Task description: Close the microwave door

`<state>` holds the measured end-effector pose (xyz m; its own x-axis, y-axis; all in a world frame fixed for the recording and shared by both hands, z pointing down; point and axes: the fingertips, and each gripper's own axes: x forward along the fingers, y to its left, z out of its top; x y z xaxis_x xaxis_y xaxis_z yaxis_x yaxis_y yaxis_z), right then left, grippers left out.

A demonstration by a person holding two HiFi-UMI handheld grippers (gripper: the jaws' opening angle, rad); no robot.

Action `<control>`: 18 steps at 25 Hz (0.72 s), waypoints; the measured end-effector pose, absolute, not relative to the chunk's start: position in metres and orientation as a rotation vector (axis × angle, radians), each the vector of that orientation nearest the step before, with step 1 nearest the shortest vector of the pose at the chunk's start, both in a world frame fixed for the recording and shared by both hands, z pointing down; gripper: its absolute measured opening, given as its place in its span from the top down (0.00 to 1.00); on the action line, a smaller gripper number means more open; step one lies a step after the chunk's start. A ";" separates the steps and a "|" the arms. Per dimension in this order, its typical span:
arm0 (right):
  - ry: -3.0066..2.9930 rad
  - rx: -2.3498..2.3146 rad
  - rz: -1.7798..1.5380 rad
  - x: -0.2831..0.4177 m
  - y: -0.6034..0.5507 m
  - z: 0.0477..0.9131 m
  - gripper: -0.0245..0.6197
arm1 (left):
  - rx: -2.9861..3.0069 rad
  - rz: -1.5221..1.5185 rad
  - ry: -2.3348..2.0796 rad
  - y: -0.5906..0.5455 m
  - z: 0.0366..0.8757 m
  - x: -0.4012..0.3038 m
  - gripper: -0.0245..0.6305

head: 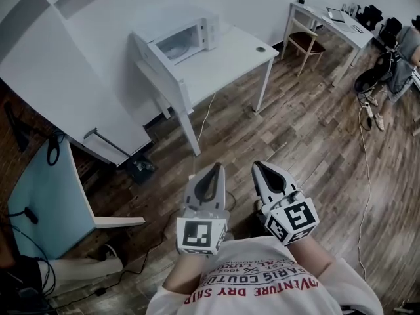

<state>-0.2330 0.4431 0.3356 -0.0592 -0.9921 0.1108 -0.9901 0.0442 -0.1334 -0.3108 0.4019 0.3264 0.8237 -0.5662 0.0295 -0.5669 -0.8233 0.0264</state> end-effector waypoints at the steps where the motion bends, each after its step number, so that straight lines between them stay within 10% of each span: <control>1: 2.266 -2.138 -0.277 -0.227 0.437 0.337 0.94 | 2.963 0.036 -0.932 0.397 0.327 -0.305 0.95; 18: 2.501 -1.904 -0.214 -0.016 0.288 0.324 0.94 | 2.862 0.021 -1.270 0.263 0.322 -0.112 0.95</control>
